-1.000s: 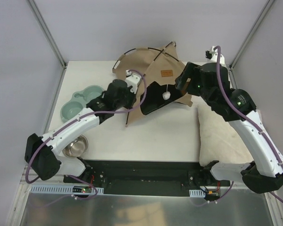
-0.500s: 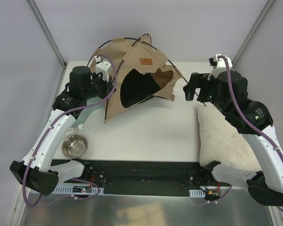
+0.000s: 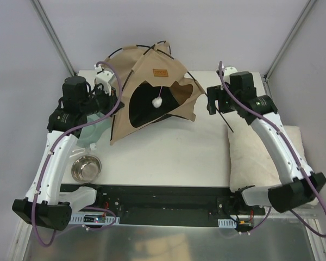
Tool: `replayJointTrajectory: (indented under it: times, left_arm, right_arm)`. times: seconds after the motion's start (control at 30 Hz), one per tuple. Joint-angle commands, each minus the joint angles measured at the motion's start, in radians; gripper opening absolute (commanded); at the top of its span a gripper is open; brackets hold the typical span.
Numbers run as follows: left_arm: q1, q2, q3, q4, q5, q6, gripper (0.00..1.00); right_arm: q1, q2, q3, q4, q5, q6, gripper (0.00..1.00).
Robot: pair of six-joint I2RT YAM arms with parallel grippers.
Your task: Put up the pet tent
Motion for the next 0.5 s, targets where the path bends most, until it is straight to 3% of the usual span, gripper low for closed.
replayJointTrajectory:
  times: [0.0, 0.27, 0.47]
  left_arm:
    - [0.031, -0.043, 0.025, 0.055, 0.103, 0.019, 0.0]
    - [0.089, -0.034, 0.031, 0.051, 0.163, 0.01, 0.0]
    - [0.137, 0.008, 0.069, 0.051, 0.262, -0.009, 0.0]
  right_arm:
    - [-0.113, 0.119, -0.008, 0.107, -0.238, -0.146, 0.81]
    - [-0.159, 0.242, 0.045, 0.135, -0.436, -0.229, 0.72]
    - [-0.165, 0.371, 0.199, -0.108, -0.653, -0.246, 0.39]
